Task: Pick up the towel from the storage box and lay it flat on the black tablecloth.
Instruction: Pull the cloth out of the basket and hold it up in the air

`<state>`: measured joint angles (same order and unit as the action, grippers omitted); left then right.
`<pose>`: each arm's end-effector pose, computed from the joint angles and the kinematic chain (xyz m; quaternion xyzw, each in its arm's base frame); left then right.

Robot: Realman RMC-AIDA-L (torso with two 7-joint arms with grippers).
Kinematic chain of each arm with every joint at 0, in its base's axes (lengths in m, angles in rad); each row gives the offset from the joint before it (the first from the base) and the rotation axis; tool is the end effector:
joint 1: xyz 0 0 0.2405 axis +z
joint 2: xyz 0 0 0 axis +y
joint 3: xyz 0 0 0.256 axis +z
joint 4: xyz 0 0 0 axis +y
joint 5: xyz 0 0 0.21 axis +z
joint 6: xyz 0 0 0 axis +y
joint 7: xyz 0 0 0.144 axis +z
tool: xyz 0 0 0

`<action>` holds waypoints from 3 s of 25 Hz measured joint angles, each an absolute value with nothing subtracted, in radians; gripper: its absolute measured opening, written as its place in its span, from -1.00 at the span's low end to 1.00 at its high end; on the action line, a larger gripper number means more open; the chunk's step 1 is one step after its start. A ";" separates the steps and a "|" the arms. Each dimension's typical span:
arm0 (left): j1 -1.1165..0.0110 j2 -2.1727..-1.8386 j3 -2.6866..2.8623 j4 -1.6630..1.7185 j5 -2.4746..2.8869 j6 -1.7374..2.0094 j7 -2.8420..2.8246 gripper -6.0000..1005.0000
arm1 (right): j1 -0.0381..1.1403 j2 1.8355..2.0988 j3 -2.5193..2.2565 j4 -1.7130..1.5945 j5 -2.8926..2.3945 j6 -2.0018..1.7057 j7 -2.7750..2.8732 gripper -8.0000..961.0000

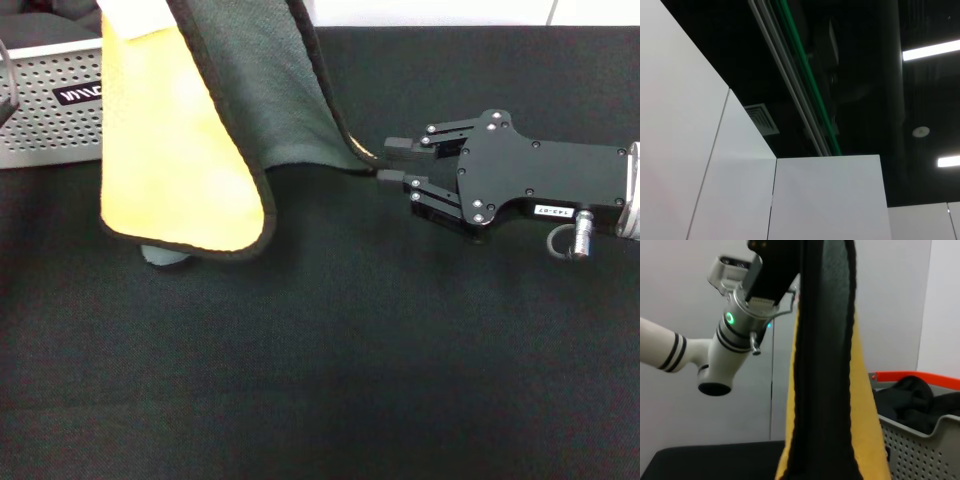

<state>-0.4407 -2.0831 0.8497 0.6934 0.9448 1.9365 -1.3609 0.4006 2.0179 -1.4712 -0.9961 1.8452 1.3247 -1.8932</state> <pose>-0.1868 0.3021 0.1018 -0.7336 -0.0337 -0.6630 0.1453 0.1595 0.3266 -0.0144 -0.9403 -0.0059 0.3184 0.1200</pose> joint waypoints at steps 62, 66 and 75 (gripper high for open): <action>-0.421 -2.083 0.890 0.702 0.934 2.006 -1.377 -0.94 | 0.377 2.024 -1.483 -1.062 1.746 1.262 -1.919 -0.24; -0.420 -2.084 0.890 0.703 0.934 2.007 -1.377 -0.94 | 0.379 2.024 -1.485 -1.062 1.746 1.255 -1.920 -0.36; -0.416 -2.085 0.890 0.703 0.939 2.010 -1.378 -0.94 | 0.376 2.023 -1.493 -1.071 1.749 1.273 -1.944 -0.79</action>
